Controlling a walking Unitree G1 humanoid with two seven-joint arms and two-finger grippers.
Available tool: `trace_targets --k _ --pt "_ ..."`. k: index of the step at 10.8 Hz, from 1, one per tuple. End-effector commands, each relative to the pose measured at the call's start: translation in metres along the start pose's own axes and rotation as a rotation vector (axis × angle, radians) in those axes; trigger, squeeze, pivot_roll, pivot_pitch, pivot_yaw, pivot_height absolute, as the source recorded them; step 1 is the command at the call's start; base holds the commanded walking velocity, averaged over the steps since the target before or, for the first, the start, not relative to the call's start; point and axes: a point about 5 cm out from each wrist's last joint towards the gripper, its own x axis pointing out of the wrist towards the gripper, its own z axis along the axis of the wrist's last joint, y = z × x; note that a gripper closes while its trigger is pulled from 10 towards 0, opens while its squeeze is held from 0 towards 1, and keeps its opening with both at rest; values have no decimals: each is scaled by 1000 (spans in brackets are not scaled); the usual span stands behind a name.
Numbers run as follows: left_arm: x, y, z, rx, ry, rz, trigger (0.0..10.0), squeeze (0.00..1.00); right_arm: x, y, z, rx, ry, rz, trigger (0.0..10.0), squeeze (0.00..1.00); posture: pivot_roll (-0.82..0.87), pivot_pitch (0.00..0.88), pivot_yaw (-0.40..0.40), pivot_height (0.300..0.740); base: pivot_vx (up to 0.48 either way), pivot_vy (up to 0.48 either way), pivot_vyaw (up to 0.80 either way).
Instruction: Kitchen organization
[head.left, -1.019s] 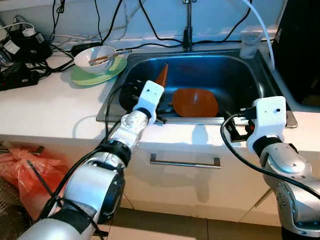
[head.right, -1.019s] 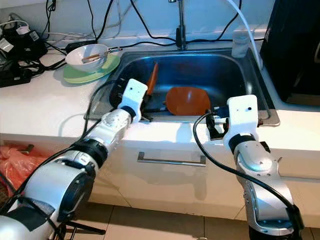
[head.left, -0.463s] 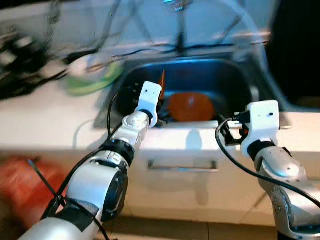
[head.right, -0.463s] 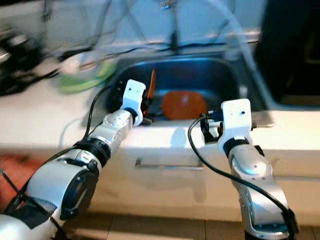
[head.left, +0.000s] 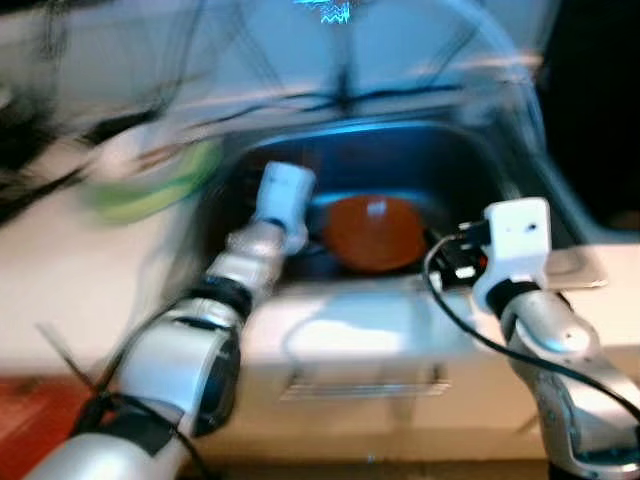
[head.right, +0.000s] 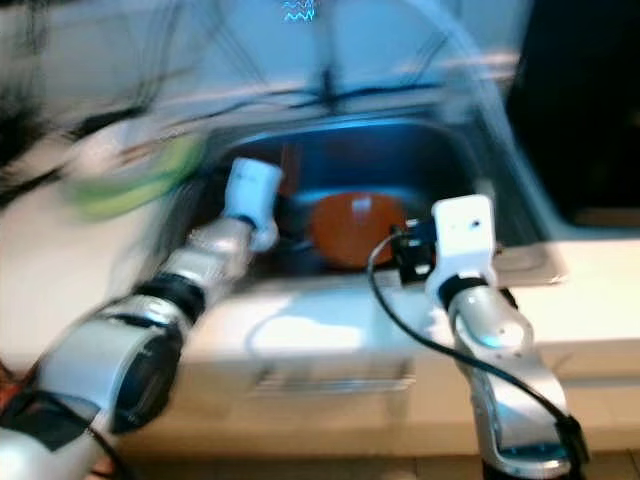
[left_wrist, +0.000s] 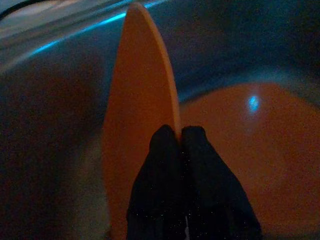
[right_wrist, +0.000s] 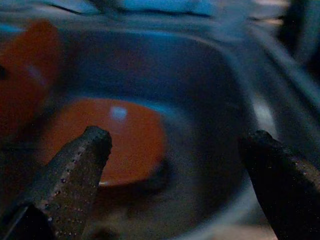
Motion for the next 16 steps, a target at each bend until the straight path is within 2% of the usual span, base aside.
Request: trace_targets --k 1,4,5,6,7,10,12,13,14,16 --pt "1 -2 7 7 -27 -13 0 0 2 7 7 11 -28 21 10000 455 -272 0 152 740 0 0 0" --pt "-1 1 -1 -5 -5 2 0 0 2 8 7 12 -27 27 10000 455 -266 0 149 740 0 0 0" --pt "-1 2 -4 -1 3 2 2235 0 3 8 7 13 -27 28 10000 459 -266 0 148 740 0 0 0" --pt "-1 2 -6 1 13 1 3765 0 3 8 7 13 -27 28 10000 455 -265 0 149 740 0 0 0" --pt "-2 2 -8 -5 21 1 10000 0 3 9 7 13 -27 28 10000 455 -264 0 149 740 0 0 0" --pt "-3 4 -12 0 39 5 10000 0 3 9 6 16 -26 27 10000 455 -265 0 152 740 0 0 0" --pt "-4 1 -24 21 113 -27 10000 0 3 8 7 15 -28 25 10000 455 -266 0 154 740 0 0 0" --pt "-5 0 -31 45 154 -48 10000 349 3 8 7 16 -29 23 10000 451 -267 0 158 740 0 0 0" --pt "-7 -5 -39 64 201 -93 10000 788 3 7 7 17 -29 21 10000 455 -267 0 158 740 0 0 0" --pt "-10 -6 -51 132 254 -107 10000 788 4 8 7 20 -30 18 10000 455 -266 0 163 740 0 0 0"
